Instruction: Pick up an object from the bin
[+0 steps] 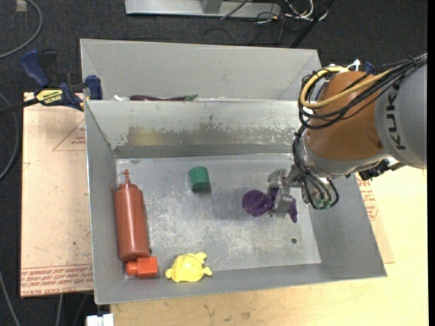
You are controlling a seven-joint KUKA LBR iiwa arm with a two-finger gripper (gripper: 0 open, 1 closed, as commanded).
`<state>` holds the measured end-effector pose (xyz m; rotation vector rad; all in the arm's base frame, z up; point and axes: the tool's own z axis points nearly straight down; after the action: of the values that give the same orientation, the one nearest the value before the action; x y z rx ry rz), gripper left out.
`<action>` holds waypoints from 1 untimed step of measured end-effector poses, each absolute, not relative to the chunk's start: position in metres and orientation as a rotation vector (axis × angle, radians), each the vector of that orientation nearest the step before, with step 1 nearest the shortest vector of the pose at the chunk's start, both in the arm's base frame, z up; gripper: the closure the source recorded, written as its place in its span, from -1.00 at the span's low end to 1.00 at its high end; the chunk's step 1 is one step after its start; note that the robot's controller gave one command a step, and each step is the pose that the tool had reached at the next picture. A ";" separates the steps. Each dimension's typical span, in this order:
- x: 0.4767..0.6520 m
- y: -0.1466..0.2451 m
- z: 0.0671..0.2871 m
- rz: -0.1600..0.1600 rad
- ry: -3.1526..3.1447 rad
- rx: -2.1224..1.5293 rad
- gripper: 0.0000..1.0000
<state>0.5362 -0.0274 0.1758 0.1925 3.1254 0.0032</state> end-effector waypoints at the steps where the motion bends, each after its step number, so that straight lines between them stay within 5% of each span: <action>1: 0.536 -0.027 0.176 0.003 3.125 0.192 1.00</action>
Offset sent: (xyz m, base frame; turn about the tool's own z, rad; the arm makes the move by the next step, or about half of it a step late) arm -0.0141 -0.0048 0.1424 0.0452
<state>0.5362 -0.0274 0.1758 0.1924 3.1254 0.0030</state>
